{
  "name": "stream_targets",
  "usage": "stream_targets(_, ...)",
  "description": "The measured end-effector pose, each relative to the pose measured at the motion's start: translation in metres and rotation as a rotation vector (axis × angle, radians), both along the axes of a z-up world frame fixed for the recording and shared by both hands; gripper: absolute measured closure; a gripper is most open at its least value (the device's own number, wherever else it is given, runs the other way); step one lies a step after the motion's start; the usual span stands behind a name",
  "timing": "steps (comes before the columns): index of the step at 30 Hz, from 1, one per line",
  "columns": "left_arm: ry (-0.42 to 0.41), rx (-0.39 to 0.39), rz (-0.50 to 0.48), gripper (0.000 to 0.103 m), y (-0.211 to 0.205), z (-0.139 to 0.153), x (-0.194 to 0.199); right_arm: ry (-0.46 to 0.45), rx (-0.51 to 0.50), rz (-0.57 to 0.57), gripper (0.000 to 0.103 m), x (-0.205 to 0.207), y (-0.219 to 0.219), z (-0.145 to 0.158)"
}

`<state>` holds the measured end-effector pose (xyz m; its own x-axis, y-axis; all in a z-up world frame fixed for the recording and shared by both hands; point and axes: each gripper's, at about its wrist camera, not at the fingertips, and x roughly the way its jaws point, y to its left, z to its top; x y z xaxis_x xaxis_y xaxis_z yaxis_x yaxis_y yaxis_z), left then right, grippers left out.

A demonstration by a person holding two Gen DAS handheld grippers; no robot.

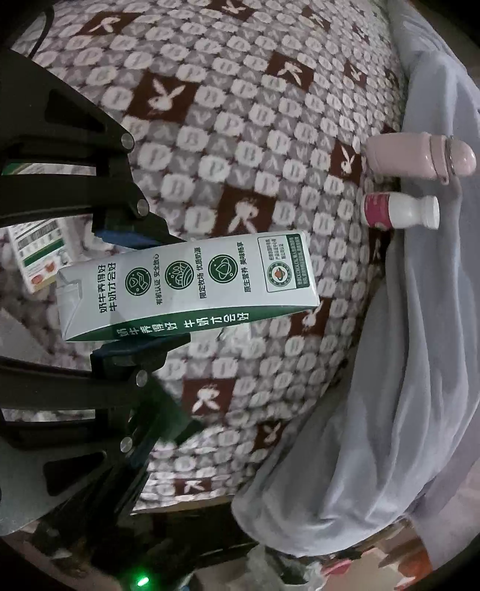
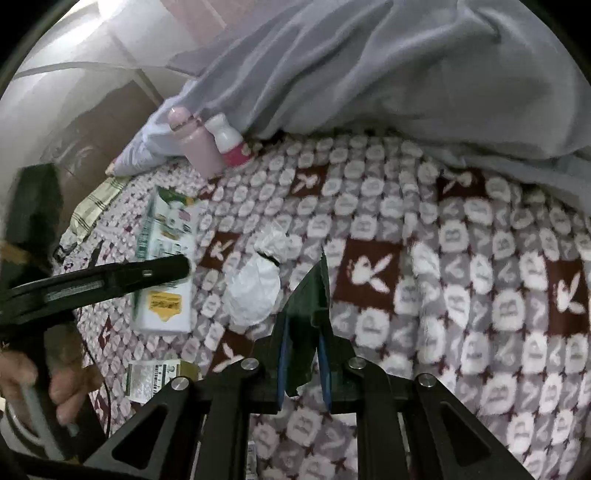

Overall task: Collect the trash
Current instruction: 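Grasp the white-green milk carton with the left tool while the right tool grasps the dark green wrapper, then carry the milk carton and green wrapper over the white bucket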

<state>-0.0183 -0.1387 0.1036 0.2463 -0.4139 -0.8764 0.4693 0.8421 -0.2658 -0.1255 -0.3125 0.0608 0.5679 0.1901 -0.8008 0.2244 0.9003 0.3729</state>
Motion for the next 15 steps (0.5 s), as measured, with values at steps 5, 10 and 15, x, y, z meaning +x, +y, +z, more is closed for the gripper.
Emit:
stream_targets(5, -0.017, 0.029, -0.011, 0.065, 0.004, -0.003, -0.01, 0.068, 0.02, -0.032, 0.077, 0.022, 0.001, -0.03)
stream_targets(10, -0.021, 0.047, -0.004, 0.065, 0.01, -0.007, -0.01, 0.042, 0.048, -0.059, 0.066, 0.023, 0.003, -0.038)
stream_targets(15, -0.026, 0.034, -0.026, 0.065, 0.005, -0.003, -0.019, 0.008, -0.012, -0.012, 0.08, 0.016, 0.011, -0.031)
